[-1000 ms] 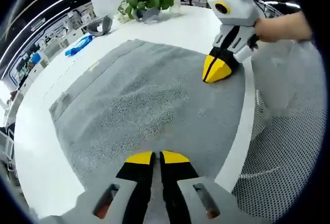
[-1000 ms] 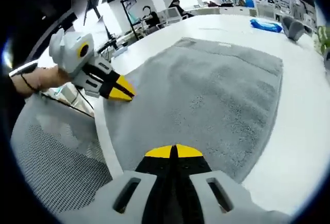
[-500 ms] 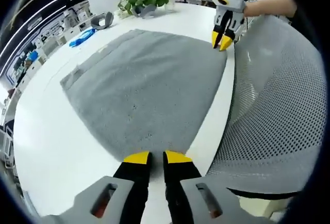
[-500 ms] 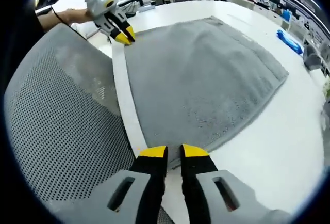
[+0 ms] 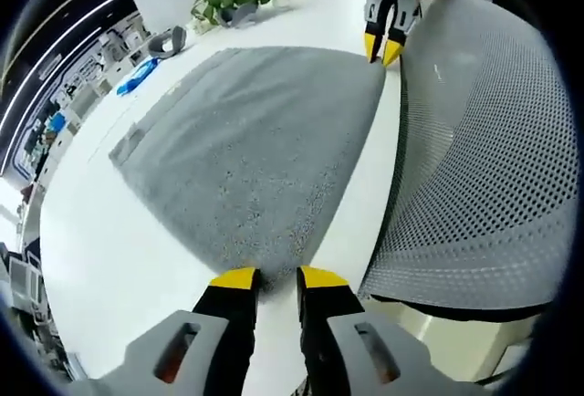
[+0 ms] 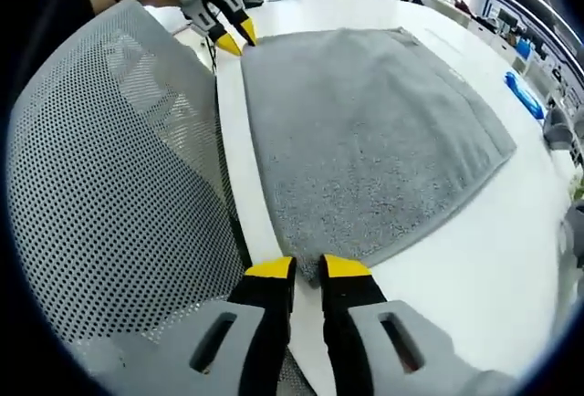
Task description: Fold the towel on the table until its edges align and the towel forms a compact rectangular stack.
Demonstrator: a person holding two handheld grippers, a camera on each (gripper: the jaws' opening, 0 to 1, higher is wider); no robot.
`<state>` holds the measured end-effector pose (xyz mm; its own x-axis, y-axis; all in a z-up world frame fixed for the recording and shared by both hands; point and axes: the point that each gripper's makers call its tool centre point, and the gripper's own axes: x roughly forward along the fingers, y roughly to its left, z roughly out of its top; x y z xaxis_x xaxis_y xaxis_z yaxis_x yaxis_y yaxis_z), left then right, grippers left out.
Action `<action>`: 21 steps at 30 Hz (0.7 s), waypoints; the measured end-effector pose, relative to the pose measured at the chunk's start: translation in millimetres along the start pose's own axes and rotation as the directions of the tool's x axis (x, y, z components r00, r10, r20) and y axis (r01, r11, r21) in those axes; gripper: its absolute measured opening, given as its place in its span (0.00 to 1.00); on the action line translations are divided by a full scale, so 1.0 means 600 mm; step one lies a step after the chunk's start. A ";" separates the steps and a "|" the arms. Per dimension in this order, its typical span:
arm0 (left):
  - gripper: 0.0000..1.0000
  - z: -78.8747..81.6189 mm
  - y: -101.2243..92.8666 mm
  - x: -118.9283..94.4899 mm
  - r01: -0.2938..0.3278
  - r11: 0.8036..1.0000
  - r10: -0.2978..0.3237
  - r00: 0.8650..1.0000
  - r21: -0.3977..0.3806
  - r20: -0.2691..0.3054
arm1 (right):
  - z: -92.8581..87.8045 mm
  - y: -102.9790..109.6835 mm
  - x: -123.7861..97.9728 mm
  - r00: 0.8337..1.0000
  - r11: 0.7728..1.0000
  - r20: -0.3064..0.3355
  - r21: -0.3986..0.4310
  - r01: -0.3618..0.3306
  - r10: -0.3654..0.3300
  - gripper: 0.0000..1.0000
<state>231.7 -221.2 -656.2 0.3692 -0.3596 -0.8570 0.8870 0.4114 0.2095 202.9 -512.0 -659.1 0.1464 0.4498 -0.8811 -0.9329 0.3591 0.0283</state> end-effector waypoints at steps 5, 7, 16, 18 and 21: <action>0.14 0.000 0.002 -0.001 -0.011 1.000 0.011 1.000 -0.002 0.005 | 0.000 -0.005 0.000 1.000 1.000 0.002 0.015 0.005 -0.005 0.06; 0.10 0.000 0.004 -0.003 -0.018 1.000 0.018 1.000 -0.008 0.008 | 0.001 -0.007 -0.001 1.000 1.000 0.005 0.025 0.004 -0.004 0.04; 0.03 0.020 0.015 -0.021 -0.063 0.991 0.071 0.995 -0.116 0.072 | 0.009 -0.013 -0.015 0.999 0.999 0.021 0.019 0.027 -0.027 0.00; 0.02 0.030 0.020 -0.030 -0.080 0.979 0.103 0.988 -0.189 0.114 | 0.014 -0.020 -0.027 0.998 0.994 0.048 0.094 0.047 -0.051 0.00; 0.02 0.051 0.027 -0.045 -0.100 0.951 0.160 0.969 -0.293 0.189 | 0.034 -0.041 -0.053 0.981 0.965 0.157 0.252 0.069 -0.111 0.00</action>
<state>244.7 -230.3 -615.1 0.5523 -0.4405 -0.7077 0.7251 0.6728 0.1470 228.1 -518.4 -622.4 0.2989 0.5296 -0.7939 -0.8072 0.5840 0.0857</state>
